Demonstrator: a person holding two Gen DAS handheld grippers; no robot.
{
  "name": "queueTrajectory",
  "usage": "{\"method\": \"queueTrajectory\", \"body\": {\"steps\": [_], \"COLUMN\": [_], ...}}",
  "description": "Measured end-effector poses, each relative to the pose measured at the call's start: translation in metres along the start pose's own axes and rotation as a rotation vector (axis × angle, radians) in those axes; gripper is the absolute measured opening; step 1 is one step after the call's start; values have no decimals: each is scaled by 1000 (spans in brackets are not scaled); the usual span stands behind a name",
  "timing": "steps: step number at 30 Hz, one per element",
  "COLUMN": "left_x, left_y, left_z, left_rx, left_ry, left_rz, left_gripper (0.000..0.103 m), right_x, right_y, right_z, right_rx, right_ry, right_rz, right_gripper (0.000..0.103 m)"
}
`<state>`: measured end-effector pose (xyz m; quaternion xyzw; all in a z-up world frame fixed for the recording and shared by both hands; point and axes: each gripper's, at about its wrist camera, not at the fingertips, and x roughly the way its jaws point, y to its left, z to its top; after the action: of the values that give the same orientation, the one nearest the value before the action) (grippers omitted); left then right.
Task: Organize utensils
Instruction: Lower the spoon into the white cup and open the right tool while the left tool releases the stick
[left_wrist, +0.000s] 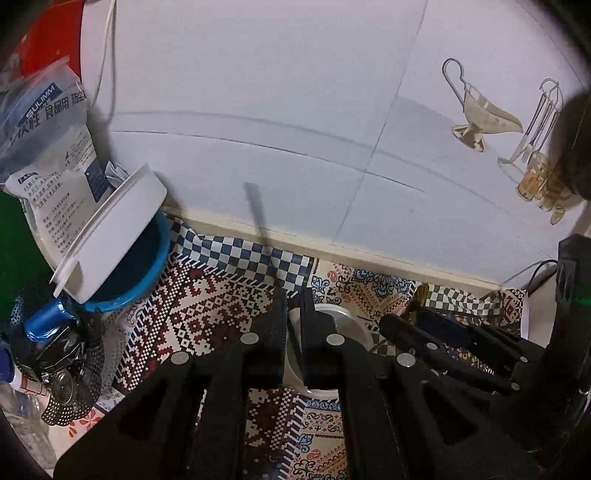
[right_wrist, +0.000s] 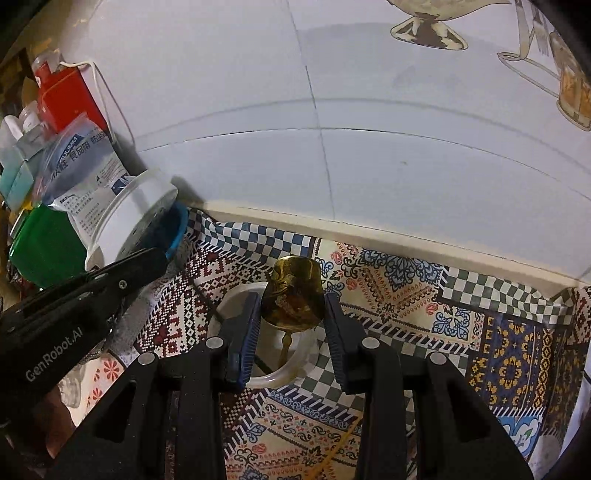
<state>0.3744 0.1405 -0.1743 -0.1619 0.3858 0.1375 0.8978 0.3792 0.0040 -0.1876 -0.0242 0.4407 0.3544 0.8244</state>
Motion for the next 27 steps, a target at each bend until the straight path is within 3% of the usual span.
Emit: {"method": "queueTrajectory", "body": {"steps": [5,18,27], "left_x": [-10,-83,-137], "left_y": [0,-7,-20], "left_z": [-1,-13,-34], "left_rx": [3,65,149], "left_ry": [0,-98,-152], "left_rz": [10,-2,-25], "left_gripper": [19,29,35], "right_x": [-5,-79,-137], "right_y": [3,18,13], "right_z": [3,-3,-26], "right_rx": [-8,-51,-34], "right_ry": [6,-126,-222], "right_rz": [-2,-18,-53], "right_gripper": [34,38,43]}}
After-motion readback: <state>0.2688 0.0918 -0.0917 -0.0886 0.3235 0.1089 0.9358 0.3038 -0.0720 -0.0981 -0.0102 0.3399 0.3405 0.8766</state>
